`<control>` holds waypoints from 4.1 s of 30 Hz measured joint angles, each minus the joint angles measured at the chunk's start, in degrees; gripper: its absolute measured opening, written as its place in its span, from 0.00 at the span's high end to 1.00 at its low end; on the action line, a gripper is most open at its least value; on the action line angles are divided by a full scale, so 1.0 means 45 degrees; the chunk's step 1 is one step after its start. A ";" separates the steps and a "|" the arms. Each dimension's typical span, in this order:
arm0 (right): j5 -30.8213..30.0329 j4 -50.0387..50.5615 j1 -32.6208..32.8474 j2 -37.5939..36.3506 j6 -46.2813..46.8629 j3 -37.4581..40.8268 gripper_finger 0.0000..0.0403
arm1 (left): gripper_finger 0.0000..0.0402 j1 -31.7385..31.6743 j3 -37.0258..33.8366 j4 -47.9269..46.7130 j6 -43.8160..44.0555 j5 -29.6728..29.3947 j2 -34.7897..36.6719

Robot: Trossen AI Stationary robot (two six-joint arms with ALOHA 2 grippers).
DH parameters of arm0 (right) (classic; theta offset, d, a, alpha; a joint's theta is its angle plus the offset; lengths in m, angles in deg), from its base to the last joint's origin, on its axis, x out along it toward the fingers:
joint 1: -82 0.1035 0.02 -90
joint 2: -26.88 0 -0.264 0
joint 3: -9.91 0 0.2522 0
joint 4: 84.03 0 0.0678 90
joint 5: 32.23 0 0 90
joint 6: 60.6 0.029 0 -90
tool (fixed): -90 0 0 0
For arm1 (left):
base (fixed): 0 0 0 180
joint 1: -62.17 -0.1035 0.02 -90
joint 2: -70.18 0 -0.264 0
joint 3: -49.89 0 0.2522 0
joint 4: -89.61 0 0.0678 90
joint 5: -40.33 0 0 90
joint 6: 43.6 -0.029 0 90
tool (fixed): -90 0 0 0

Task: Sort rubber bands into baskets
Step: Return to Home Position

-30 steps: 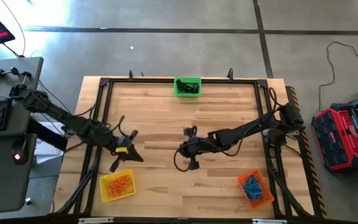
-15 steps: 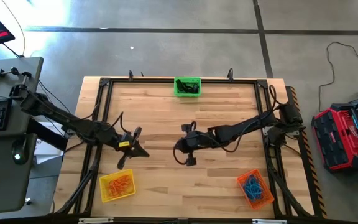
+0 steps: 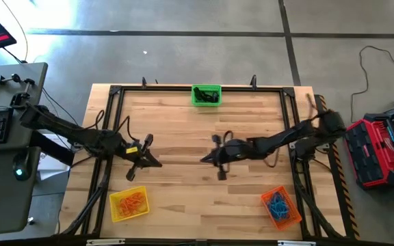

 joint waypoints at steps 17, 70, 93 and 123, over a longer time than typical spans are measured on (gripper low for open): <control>-0.0626 -0.0055 -0.0008 -0.9658 0.0449 0.5820 1.00 | 1.00 -0.2928 0.0008 -0.0147 -0.1018 0.1384 0.0796; -0.2142 0.4385 -0.0916 -2.1421 0.0083 1.0335 1.00 | 1.00 -0.5995 -0.2260 -0.6263 -0.0967 0.0003 0.9956; -0.1318 0.4870 -0.4101 -2.1396 0.1135 1.0355 1.00 | 1.00 -0.8126 -0.4173 -0.3683 -0.0916 0.1081 0.9831; -0.1904 0.4783 -0.5054 -2.1027 0.1664 1.0360 1.00 | 1.00 -0.8311 -0.4159 -0.3959 -0.0996 -0.0480 0.8694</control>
